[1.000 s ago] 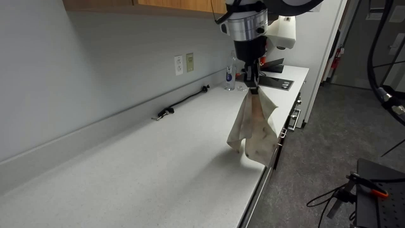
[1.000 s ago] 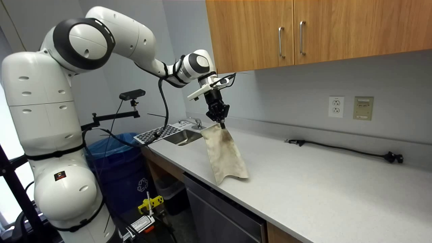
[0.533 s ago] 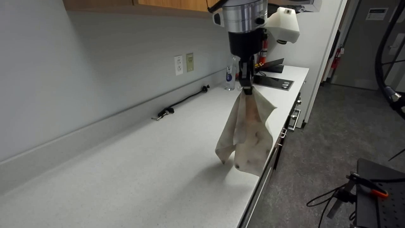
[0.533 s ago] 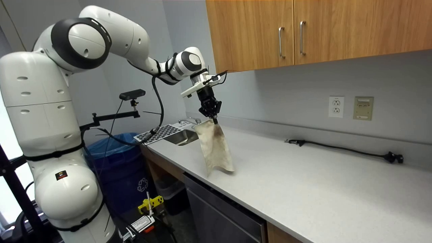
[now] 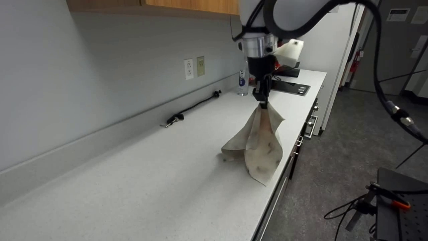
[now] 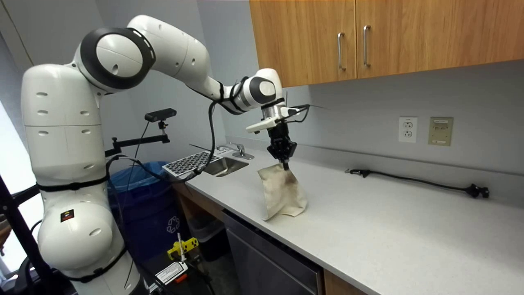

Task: Unfold the towel and lay it flat on the countertop

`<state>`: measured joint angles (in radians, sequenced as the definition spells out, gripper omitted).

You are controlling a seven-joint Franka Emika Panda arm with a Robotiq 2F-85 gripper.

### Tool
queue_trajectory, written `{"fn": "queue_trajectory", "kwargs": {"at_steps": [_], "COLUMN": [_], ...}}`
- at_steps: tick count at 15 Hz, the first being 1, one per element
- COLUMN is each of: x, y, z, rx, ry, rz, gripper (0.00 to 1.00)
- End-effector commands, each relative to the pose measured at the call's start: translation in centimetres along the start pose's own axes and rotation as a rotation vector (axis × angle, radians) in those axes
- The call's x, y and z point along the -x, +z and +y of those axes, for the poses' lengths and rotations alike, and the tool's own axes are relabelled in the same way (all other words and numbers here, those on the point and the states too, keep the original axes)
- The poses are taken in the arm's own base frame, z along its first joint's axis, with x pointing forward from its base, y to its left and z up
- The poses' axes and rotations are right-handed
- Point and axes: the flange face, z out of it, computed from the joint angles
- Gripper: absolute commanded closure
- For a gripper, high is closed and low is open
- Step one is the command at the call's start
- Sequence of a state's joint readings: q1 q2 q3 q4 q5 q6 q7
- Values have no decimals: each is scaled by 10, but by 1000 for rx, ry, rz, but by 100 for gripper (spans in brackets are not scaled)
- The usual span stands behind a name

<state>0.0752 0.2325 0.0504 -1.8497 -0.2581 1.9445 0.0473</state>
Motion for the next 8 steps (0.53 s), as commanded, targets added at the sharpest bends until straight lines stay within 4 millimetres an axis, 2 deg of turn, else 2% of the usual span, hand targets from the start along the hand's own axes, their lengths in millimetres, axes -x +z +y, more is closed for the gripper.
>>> {"fn": "queue_trajectory", "kwargs": {"at_steps": [1,4,6,8], "x": [-12,-11,-8,-8], "y": [75,127,150,165], "z": [64,108,125,135], "rx": [-32,-2,6,15], "ry": [116,203,228,250], "rz": [-73,-109,-121,-119], "gripper": [99,99,99,99]}}
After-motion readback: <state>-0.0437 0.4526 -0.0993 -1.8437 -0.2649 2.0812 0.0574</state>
